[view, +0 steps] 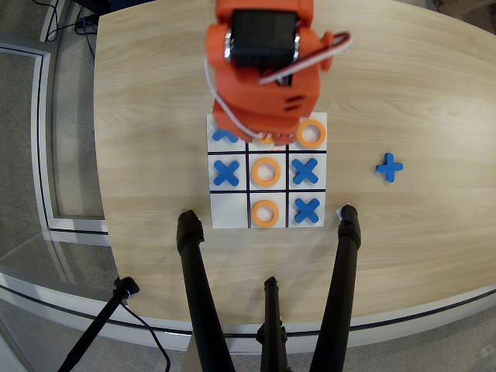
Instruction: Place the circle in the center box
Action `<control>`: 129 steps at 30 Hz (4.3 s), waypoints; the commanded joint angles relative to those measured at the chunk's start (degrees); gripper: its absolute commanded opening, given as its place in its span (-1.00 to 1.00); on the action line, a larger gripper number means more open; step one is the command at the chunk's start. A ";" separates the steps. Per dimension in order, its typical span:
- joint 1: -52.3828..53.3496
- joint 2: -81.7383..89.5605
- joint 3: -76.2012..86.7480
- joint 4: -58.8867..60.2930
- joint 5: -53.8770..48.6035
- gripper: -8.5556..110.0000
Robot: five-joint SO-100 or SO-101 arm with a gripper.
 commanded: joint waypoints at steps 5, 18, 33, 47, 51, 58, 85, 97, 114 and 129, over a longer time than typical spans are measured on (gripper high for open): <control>-0.88 13.27 13.45 -3.69 -0.79 -0.64; -2.99 36.30 45.00 -13.89 -2.20 -0.64; -2.72 50.27 61.00 -15.64 -4.04 -0.64; -0.44 61.79 70.49 -8.17 -7.29 -0.86; 1.85 65.57 70.58 -3.16 -6.50 -0.86; 12.66 66.97 70.58 -3.52 -6.94 -0.86; 90.88 69.08 70.58 -3.87 -6.42 -0.85; 90.35 69.08 70.58 -3.87 -6.42 -0.85; 90.35 69.08 70.58 -3.78 -6.42 -0.85; 90.35 69.08 70.58 -3.78 -6.42 -0.85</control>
